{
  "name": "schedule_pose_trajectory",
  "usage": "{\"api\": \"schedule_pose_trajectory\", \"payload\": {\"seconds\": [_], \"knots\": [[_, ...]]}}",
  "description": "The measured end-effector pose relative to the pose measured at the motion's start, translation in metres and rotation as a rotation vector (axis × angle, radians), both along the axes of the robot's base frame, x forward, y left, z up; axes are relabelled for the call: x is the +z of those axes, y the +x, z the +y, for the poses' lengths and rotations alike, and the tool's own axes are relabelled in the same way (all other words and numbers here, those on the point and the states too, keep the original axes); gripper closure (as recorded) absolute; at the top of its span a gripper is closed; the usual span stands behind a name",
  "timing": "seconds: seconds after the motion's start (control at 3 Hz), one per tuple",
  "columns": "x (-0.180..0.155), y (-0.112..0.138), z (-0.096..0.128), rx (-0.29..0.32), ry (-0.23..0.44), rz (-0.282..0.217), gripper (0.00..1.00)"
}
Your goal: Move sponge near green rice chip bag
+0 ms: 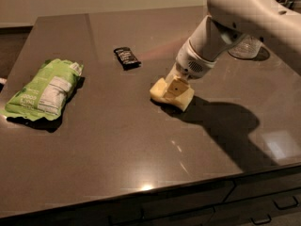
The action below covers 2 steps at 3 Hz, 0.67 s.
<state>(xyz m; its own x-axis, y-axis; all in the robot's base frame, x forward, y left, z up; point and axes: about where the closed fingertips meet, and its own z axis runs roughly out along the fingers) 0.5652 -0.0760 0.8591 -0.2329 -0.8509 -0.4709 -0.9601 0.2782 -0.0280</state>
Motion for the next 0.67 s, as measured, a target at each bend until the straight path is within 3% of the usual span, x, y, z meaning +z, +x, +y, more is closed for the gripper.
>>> {"api": "schedule_pose_trajectory", "payload": {"seconds": [0.33, 0.67], "knots": [[0.002, 0.001, 0.007, 0.015, 0.005, 0.0, 0.92], [0.027, 0.003, 0.07, 0.131, 0.099, -0.012, 1.0]]}}
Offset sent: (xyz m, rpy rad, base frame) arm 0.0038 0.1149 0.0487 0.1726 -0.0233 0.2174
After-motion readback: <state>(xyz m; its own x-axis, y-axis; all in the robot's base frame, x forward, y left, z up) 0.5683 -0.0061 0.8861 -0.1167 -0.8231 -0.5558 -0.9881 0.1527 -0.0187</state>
